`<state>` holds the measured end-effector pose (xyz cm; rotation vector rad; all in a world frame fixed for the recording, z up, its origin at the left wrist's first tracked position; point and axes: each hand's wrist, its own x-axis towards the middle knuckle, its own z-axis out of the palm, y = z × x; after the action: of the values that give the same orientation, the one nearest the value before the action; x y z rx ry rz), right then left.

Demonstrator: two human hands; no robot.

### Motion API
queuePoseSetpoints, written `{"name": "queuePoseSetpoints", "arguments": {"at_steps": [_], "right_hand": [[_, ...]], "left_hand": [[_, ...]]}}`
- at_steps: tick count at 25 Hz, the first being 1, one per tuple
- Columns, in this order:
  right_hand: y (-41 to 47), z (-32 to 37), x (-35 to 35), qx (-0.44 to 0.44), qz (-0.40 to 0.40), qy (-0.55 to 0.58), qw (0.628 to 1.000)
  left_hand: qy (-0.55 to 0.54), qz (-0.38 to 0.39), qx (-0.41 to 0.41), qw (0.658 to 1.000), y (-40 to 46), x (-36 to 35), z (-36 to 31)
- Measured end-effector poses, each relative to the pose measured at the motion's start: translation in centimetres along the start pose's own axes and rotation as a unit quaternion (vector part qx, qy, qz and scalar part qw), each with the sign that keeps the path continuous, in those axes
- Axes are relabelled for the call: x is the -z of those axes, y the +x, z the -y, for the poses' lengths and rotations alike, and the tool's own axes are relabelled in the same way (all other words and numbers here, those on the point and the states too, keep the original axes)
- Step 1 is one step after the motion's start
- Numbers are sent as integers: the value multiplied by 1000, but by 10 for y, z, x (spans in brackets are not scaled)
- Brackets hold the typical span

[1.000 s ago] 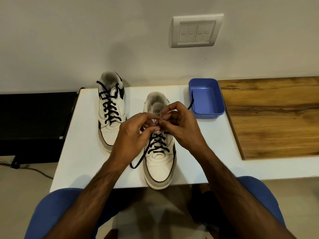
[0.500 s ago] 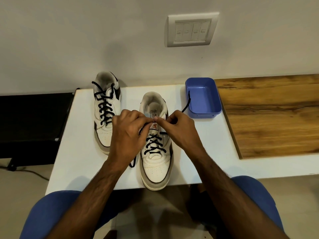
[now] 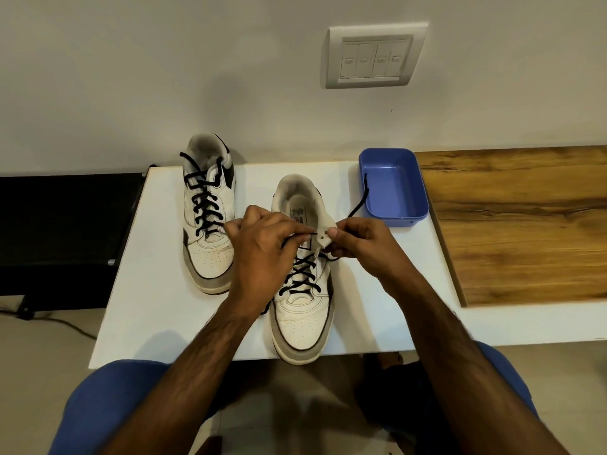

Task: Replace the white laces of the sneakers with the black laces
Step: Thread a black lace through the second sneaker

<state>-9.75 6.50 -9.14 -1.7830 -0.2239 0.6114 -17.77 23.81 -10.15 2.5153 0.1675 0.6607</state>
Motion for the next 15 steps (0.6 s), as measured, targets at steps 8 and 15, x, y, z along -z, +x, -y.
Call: {"name": "queuePoseSetpoints", "arguments": {"at_steps": [8, 15], "right_hand": [[1, 0, -2, 16, 3, -10, 1000], [1, -2, -3, 40, -15, -53, 998]], "left_hand": [[87, 13, -41, 995, 0, -5, -5], [140, -8, -95, 985, 0, -3, -3]]}}
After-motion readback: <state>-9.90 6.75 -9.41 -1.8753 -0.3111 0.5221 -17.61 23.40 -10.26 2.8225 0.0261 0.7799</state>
